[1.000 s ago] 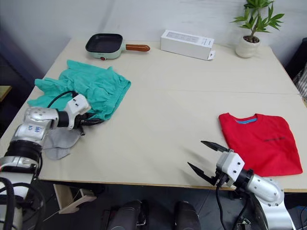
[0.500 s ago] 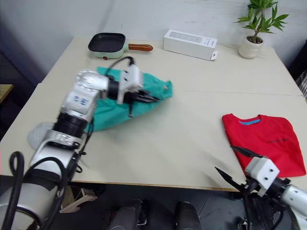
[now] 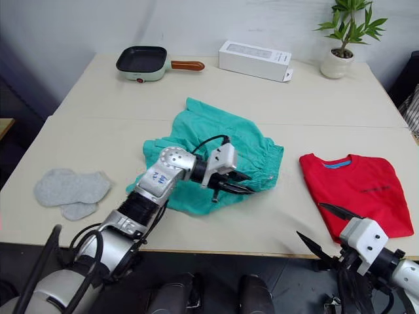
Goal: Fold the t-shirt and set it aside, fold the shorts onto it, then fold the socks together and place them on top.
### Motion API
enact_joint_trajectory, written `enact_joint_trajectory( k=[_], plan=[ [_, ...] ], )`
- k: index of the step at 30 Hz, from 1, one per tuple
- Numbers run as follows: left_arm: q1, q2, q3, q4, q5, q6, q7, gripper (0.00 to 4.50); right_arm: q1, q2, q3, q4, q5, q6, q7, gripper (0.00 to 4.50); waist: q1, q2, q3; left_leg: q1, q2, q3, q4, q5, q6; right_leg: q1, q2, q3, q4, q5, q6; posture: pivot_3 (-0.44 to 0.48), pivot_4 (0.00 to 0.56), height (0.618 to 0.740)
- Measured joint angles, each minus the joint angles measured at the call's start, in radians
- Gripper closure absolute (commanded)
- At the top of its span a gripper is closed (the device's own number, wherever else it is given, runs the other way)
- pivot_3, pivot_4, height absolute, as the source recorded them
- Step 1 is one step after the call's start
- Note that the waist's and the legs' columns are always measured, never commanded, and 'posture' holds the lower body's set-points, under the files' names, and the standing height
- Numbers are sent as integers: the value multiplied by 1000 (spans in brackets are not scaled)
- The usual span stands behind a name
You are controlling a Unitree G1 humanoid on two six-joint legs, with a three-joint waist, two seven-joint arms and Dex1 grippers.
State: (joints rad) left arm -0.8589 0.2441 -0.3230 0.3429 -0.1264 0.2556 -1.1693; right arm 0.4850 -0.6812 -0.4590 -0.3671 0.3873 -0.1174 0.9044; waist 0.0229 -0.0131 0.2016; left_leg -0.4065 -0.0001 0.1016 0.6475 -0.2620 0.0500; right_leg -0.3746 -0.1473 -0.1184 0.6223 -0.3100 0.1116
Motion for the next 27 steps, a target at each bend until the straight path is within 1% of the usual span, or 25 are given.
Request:
enact_joint_trajectory(
  k=[4, 6, 8, 10, 12, 14, 16, 18, 20, 23, 25, 27],
  plan=[
    [18, 152, 64, -103, -43, -5, -80, 1056, -61, -25, -5, 52, 8, -11, 32, 0, 0, 0, 0, 0, 0, 1, 1, 0, 0, 0, 0, 1, 0, 0, 0, 0, 150, 740],
    [39, 248, 128, -136, -91, -3, -127, 1056, -141, -69, -3, 82, 22, -9, 65, 0, -7, 2, 1, 1, 0, 2, 1, 0, 0, 0, 0, 2, 0, 0, 0, 0, 150, 740],
    [49, 319, 184, -140, -123, 1, -155, 1056, -186, -99, 4, 87, 30, -9, 94, 0, -5, 2, 1, 1, 0, 1, 1, 0, 0, 0, 0, 0, 1, 0, 0, 0, 150, 740],
    [95, 412, 235, -148, -142, -31, -188, 1056, -230, -125, 49, 73, 29, -1, 120, 0, -7, 2, 1, 1, 1, 1, 0, -1, -1, 0, 0, 0, 1, 0, -1, 0, 150, 740],
    [186, 517, 294, -130, -139, -104, -213, 1056, -255, -128, 139, 17, 14, 21, 130, 0, -13, 2, 1, 1, 2, 0, -1, -2, -2, 0, 1, -1, 1, -1, -2, 0, 150, 740],
    [261, 575, 321, -121, -120, -180, -220, 1056, -287, -127, 218, -21, -16, 49, 122, 0, -15, 2, 1, 1, 2, 1, 0, -2, -2, -1, 0, -1, 1, -1, -2, 0, 150, 740],
    [364, 633, 347, -111, -90, -275, -211, 1056, -343, -119, 316, -51, -91, 61, 94, 0, -20, 2, 1, 1, 1, 1, 1, -3, -1, -1, -1, 0, 1, -1, -2, 0, 150, 740],
    [440, 642, 355, -92, -48, -360, -175, 1056, -386, -101, 395, -46, -186, 51, 63, 0, -14, 2, 1, 0, -1, 0, 1, -5, -3, -1, -3, -1, 0, -1, -1, 0, 150, 740],
    [476, 640, 347, -78, 3, -436, -126, 1056, -430, -99, 449, -4, -271, 22, 40, 0, -1, 2, 1, -1, -2, 0, 2, -6, -3, -1, -4, 0, -2, 0, 0, 0, 150, 740],
    [472, 637, 336, -24, 76, -509, -41, 1056, -524, -99, 512, 80, -374, -28, 25, 0, 2, 2, 1, -1, -2, 1, 1, -5, -3, -2, -4, 1, -2, 0, 0, 0, 150, 740],
    [442, 632, 320, 4, 100, -549, -11, 1056, -584, -91, 545, 135, -423, -35, 11, 0, 2, 2, 1, 0, -1, 1, 1, -5, -4, -2, -4, 1, 0, 1, 0, 0, 150, 740],
    [408, 628, 302, 40, 117, -585, -1, 973, -636, -86, 575, 176, -465, -39, -8, 374, 1, 2, 0, 0, -1, 1, 0, -5, -5, -3, -3, 1, 2, 0, -1, 0, 150, 740]
  ],
)
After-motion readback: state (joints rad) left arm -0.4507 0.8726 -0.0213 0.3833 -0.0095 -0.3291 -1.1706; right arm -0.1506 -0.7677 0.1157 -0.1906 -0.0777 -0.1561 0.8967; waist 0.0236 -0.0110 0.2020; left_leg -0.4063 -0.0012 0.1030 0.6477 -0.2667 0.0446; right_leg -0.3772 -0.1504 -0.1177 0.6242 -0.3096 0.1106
